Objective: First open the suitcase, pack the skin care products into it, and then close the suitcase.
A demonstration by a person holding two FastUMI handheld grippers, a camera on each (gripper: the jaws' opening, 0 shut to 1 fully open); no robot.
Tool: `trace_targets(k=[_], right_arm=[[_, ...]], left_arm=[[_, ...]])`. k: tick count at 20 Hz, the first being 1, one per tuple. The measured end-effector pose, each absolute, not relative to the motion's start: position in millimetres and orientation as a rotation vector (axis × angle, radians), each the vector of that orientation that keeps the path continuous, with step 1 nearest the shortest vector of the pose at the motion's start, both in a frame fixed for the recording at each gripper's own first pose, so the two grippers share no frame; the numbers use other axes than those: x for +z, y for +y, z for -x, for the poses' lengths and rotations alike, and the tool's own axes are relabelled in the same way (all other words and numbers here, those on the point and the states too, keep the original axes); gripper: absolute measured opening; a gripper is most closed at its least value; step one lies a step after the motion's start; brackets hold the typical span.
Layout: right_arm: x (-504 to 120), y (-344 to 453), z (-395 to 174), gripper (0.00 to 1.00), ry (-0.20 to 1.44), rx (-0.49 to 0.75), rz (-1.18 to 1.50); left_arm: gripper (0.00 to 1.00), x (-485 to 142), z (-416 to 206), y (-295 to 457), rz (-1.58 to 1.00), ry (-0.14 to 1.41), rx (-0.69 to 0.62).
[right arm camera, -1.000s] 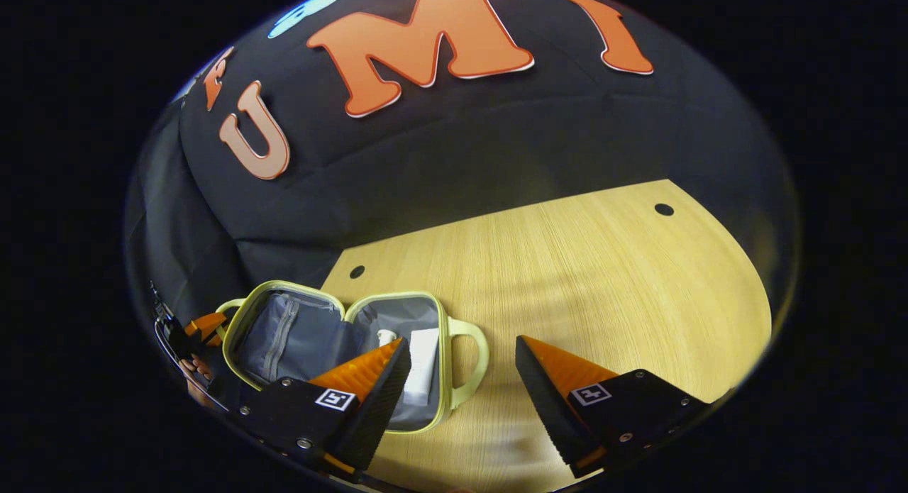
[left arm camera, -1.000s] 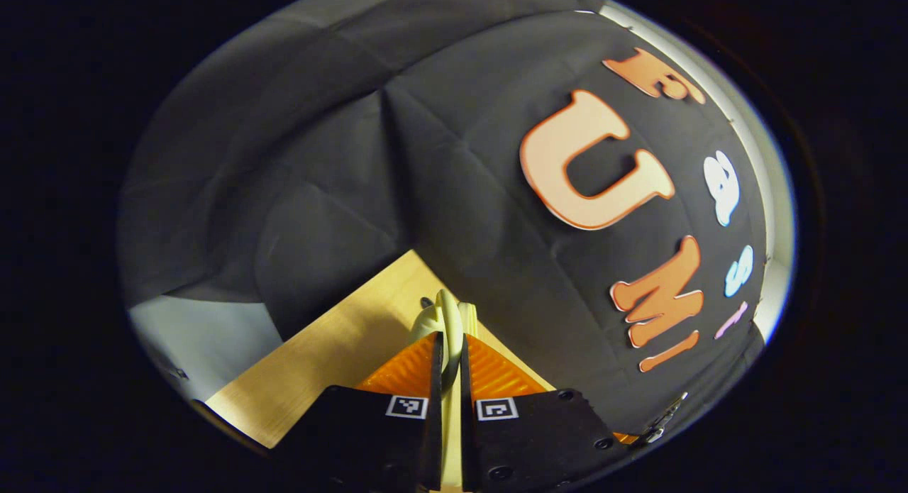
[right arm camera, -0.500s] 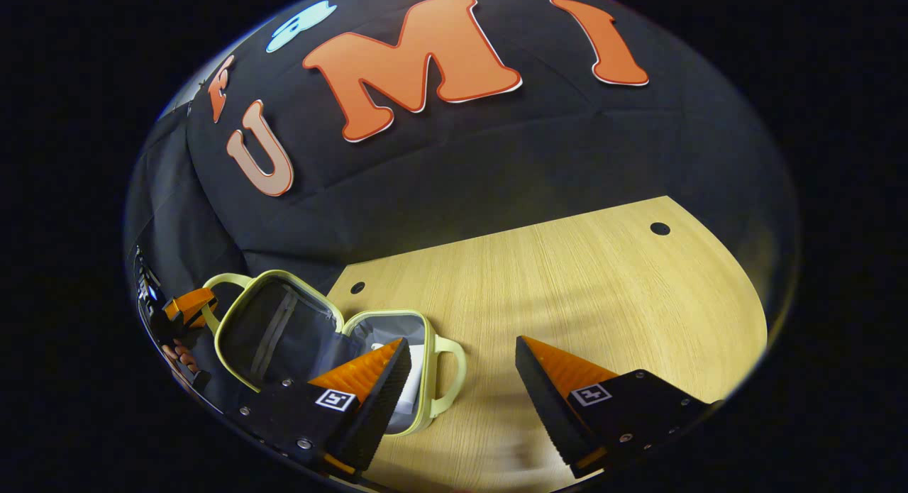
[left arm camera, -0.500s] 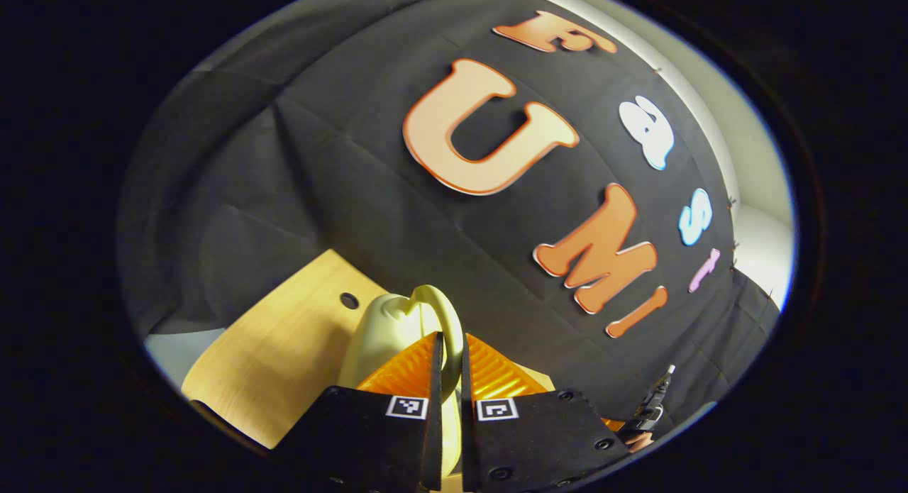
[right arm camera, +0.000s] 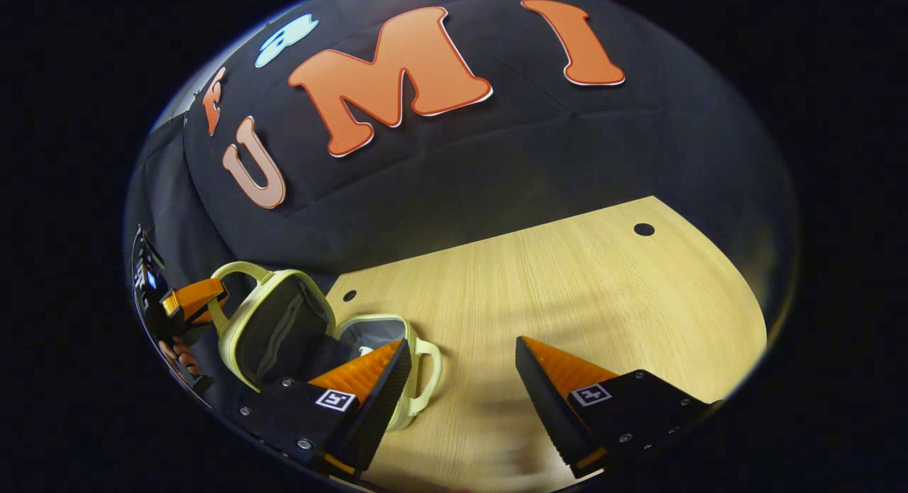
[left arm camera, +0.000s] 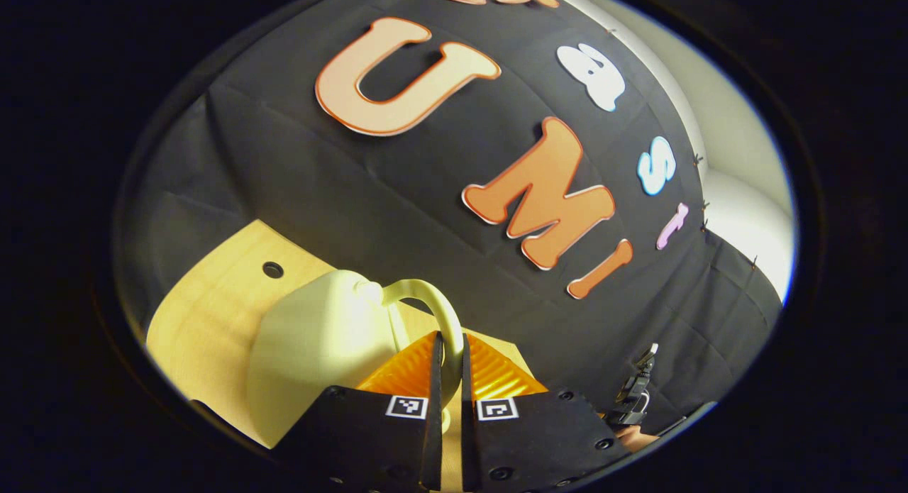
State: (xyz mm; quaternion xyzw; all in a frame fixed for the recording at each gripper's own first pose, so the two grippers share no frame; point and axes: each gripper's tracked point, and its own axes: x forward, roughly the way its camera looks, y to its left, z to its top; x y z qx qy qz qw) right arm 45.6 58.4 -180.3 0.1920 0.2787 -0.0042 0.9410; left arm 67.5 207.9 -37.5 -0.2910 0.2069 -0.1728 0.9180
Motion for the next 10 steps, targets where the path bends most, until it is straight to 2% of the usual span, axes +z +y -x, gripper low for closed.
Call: trace_targets(k=[10], right_arm=[[-192, 24, -33, 0.95, 0.573, -0.052, -0.453]], left_arm=[[0.11, -115, -63, 86, 0.489, 0.653, -0.499]])
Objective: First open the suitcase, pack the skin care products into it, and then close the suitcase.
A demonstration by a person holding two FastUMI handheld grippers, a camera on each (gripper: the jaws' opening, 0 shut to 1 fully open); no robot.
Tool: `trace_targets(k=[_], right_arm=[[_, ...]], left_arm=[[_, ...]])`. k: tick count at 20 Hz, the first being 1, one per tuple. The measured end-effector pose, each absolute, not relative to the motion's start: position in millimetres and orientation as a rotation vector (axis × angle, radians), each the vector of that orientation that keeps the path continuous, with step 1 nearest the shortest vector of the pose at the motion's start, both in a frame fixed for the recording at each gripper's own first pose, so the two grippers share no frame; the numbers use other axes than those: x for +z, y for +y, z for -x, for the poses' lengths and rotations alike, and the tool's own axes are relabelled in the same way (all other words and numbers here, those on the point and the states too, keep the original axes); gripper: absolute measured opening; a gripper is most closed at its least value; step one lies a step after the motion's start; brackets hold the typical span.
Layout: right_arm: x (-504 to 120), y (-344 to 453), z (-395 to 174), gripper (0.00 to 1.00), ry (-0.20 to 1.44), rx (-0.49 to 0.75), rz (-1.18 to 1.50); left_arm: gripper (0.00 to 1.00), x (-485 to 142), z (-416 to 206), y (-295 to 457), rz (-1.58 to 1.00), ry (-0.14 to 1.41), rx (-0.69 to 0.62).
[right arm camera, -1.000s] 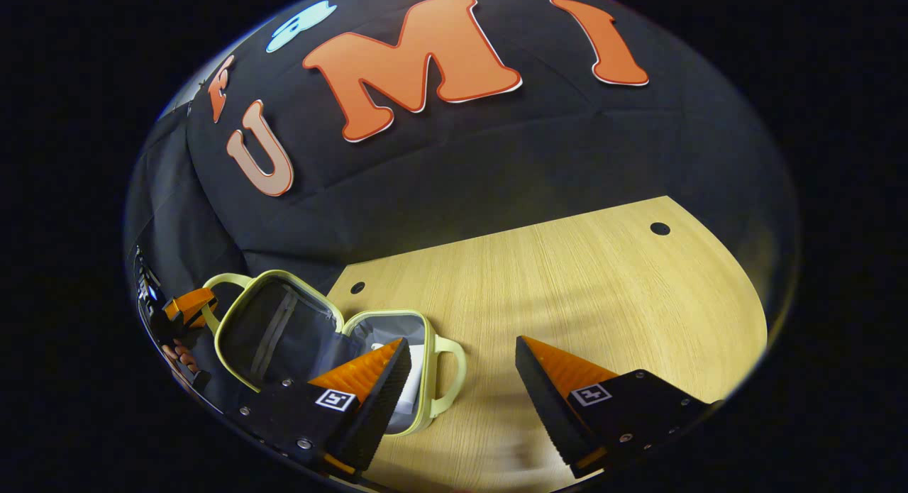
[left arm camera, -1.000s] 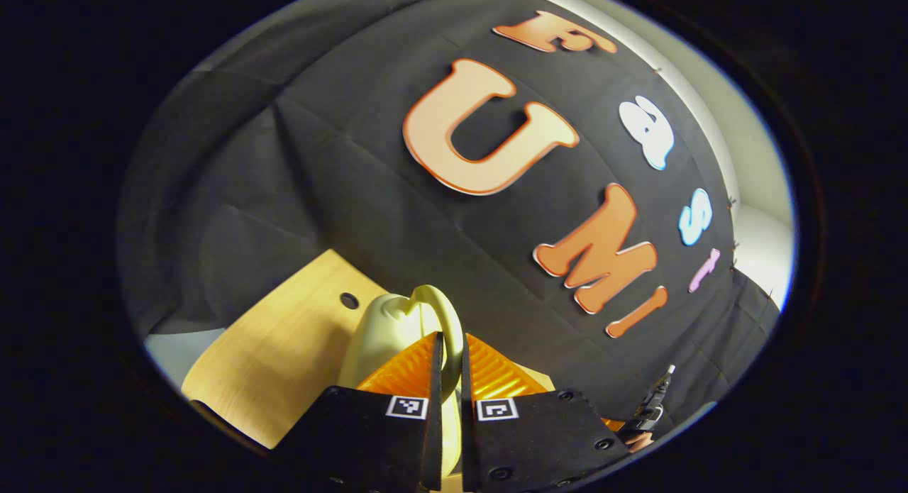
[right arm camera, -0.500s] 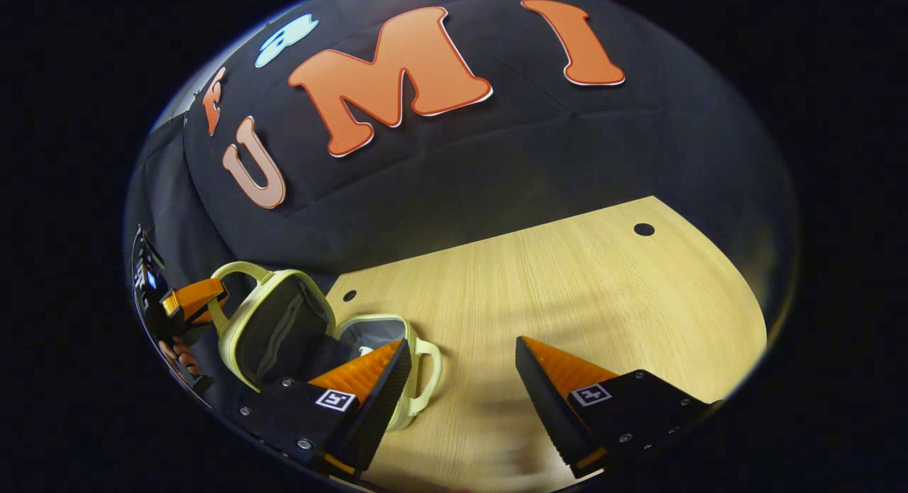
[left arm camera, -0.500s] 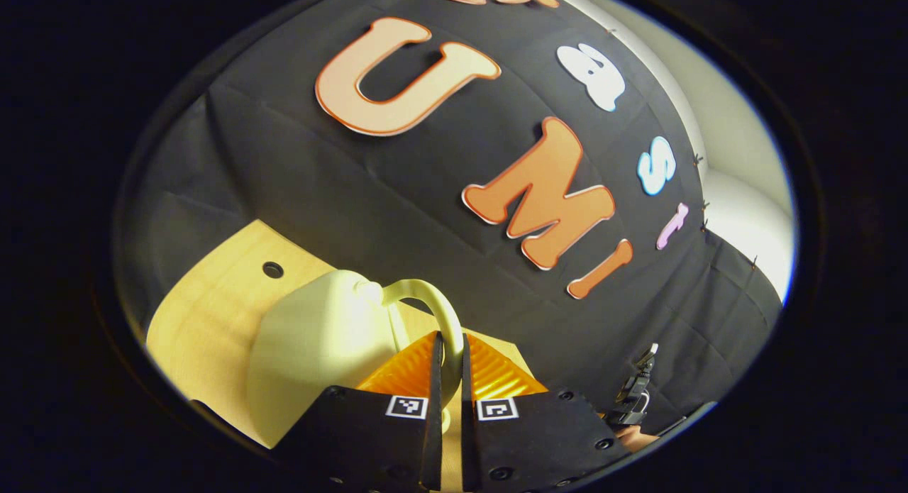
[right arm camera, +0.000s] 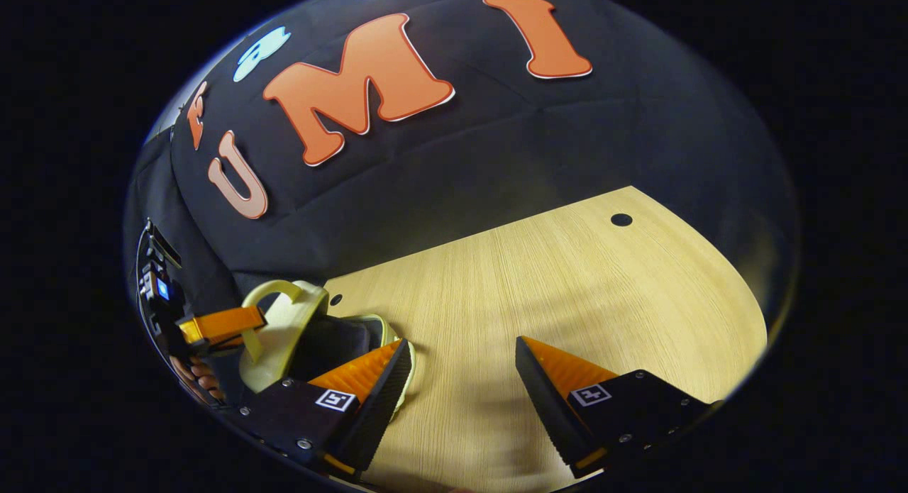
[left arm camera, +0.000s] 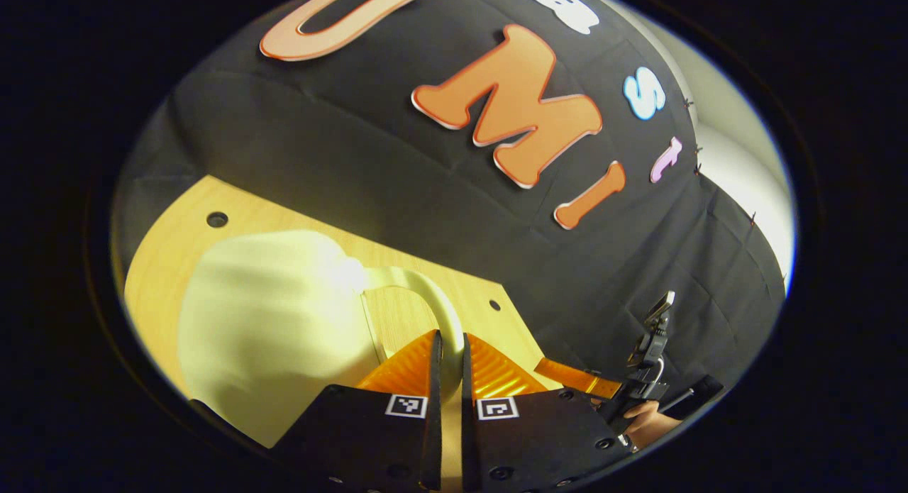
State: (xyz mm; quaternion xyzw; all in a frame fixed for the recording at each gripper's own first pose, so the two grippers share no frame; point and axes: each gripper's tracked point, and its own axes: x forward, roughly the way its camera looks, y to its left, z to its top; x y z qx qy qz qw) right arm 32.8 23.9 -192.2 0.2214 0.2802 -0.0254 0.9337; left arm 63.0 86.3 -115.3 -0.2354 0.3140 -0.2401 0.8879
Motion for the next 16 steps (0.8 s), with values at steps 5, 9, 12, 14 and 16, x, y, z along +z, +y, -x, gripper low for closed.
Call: trace_targets(k=[5, 9, 12, 14, 16], right_arm=[[-203, 10, -25, 0.94, 0.594, -0.065, -0.439], [-208, 4, -22, 0.95, 0.606, -0.064, -0.455], [-209, 2, -22, 0.95, 0.611, -0.059, -0.459], [-209, -1, -23, 0.94, 0.612, -0.054, -0.461], [-210, -5, -22, 0.95, 0.612, -0.053, -0.457]], left_arm=[[0.12, -155, -56, 56, 0.434, 0.760, -0.500], [0.12, -179, -42, 39, 0.341, 0.842, -0.464], [0.12, -195, -33, 32, 0.269, 0.885, -0.428], [0.12, -215, -28, 27, 0.213, 0.917, -0.379], [0.12, -237, -20, 23, 0.144, 0.951, -0.361]])
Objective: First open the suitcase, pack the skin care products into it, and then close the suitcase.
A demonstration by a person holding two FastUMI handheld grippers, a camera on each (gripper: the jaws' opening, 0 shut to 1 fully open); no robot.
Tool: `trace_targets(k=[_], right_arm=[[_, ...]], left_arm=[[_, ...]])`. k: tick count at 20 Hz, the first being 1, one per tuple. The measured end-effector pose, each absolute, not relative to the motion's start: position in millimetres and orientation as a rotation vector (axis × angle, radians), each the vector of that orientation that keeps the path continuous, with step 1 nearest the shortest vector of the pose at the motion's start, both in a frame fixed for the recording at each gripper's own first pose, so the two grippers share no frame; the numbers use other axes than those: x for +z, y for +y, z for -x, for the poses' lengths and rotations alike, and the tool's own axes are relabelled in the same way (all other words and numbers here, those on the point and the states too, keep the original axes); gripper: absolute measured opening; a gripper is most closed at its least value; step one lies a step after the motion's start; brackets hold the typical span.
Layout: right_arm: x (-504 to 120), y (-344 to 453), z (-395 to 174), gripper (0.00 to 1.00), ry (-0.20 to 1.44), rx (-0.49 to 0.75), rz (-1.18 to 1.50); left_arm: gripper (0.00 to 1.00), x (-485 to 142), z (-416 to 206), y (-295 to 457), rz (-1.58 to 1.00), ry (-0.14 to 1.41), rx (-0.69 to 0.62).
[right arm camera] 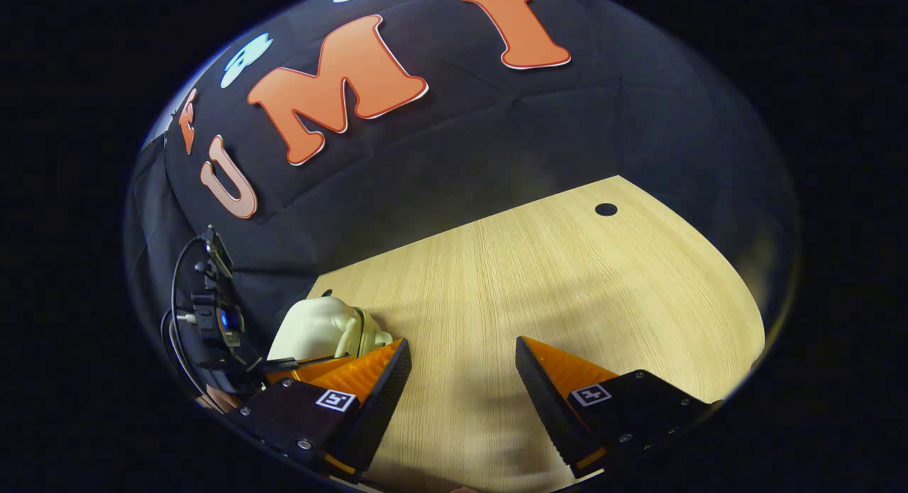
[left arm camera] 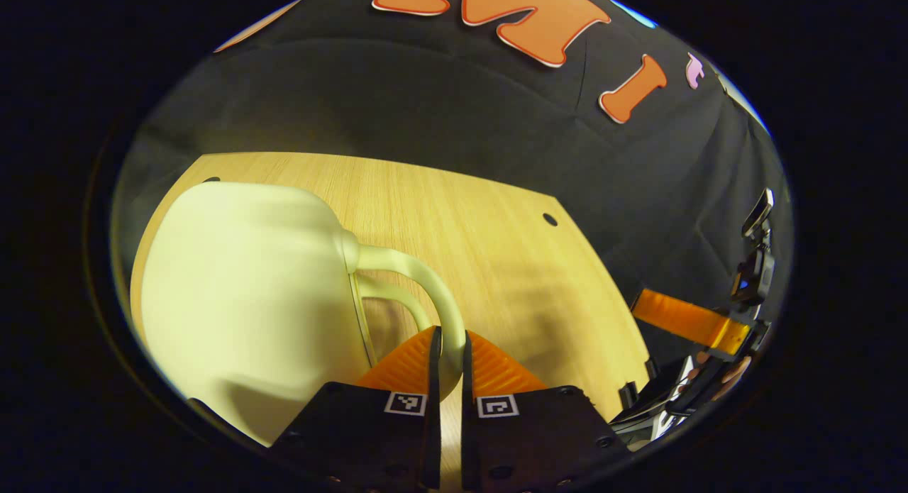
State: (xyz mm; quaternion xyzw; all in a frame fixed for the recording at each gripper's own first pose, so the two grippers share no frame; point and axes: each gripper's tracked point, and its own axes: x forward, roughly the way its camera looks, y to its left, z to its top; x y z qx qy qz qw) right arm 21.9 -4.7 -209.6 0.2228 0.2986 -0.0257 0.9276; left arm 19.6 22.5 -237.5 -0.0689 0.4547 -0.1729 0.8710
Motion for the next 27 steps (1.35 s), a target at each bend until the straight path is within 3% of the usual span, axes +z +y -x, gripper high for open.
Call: trace_targets(k=[4, 7, 9, 10, 12, 19, 27], right_arm=[[-209, -11, -20, 0.94, 0.614, -0.050, -0.448], [-205, -17, -20, 0.94, 0.600, -0.050, -0.438], [-200, -20, -23, 0.94, 0.577, -0.049, -0.417], [-195, -20, -24, 0.94, 0.563, -0.046, -0.402], [-177, -24, -27, 0.95, 0.496, -0.043, -0.365], [-97, -49, -41, 0.94, 0.248, -0.116, -0.210], [-39, -27, -43, 0.94, 0.080, -0.037, -0.095]], left_arm=[[0.24, -241, -11, 11, 0.083, 0.958, -0.390], [0.63, -230, -5, -10, 0.072, 0.940, -0.440], [0.70, -209, 1, -26, 0.081, 0.867, -0.497], [0.83, -192, 1, -33, 0.058, 0.811, -0.528], [0.96, -161, -11, -54, -0.012, 0.689, -0.534], [0.98, -78, -29, -42, -0.047, 0.340, -0.415], [0.98, 1, -43, -10, -0.117, 0.011, -0.218]])
